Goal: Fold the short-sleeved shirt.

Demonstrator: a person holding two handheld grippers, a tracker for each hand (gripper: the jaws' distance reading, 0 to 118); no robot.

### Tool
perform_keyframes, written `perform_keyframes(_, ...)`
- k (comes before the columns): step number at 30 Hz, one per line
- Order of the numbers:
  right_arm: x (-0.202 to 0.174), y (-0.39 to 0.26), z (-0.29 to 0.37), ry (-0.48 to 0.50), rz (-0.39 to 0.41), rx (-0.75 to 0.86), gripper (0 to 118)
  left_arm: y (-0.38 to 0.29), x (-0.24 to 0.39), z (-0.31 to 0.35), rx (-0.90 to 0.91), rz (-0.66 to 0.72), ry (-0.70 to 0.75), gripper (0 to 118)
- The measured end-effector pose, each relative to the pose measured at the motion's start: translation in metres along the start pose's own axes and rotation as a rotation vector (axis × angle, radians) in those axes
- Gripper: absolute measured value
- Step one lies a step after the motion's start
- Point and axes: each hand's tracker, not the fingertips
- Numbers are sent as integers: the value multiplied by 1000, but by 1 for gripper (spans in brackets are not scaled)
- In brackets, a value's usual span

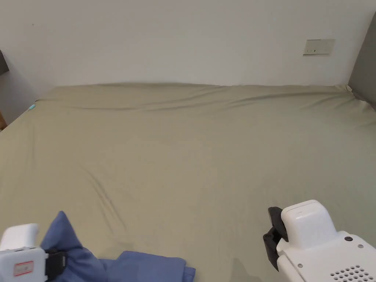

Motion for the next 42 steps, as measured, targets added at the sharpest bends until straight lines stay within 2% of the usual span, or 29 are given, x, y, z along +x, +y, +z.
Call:
perform_keyframes(5,15,-7,6,-25,-22,-3,0,-10,47,-42,-78,-22,-125,10)
perform_keyframes(7,20,-10,7,-37,-32,-8,0,-17,71,-65,-110,-81,-96,10)
perform_keyframes(9,25,-13,8,-43,-42,-14,0,-27,96,-84,-144,-197,-48,10)
perform_keyframes(12,29,-17,10,-55,-47,-21,0,-43,119,-111,-221,-203,-72,10)
perform_keyframes(16,35,-20,10,-70,-56,-32,0,-65,146,-130,-223,-290,7,14)
perform_keyframes(17,37,-22,9,-74,-59,-35,0,-69,154,-129,-210,-291,10,19)
perform_keyframes(18,39,-22,8,-76,-62,-38,0,-69,158,-127,-209,-288,-2,28)
perform_keyframes(19,40,-23,7,-77,-65,-41,0,-68,160,-125,-211,-265,-73,53)
perform_keyframes(21,41,-24,5,-79,-68,-45,0,-64,160,-118,-250,-152,-308,101)
perform_keyframes(22,41,-24,4,-77,-68,-46,0,-61,156,-110,-246,-80,-385,111)
perform_keyframes(26,39,-21,4,-73,-63,-43,0,-44,126,-81,-133,134,-532,111)
perform_keyframes(27,39,-20,5,-71,-62,-41,0,-40,116,-73,-98,171,-542,110)
perform_keyframes(28,38,-19,5,-71,-62,-39,0,-37,108,-65,-57,178,-536,104)
perform_keyframes(29,37,-19,5,-70,-61,-38,0,-32,101,-58,-8,159,-510,91)
perform_keyframes(30,37,-18,5,-69,-59,-37,0,-30,96,-51,37,122,-463,70)
perform_keyframes(31,35,-18,4,-68,-57,-36,0,-28,92,-46,81,68,-387,31)
perform_keyframes(32,34,-18,4,-66,-56,-37,0,-29,89,-43,124,17,-302,10)
perform_keyframes(35,29,-17,6,-60,-48,-37,0,-34,89,-47,184,-91,-192,0)
perform_keyframes(39,27,-18,8,-55,-41,-39,0,-54,112,-73,186,-250,-94,0)
perform_keyframes(42,28,-18,10,-61,-35,-42,0,-78,135,-100,129,-348,-102,0)
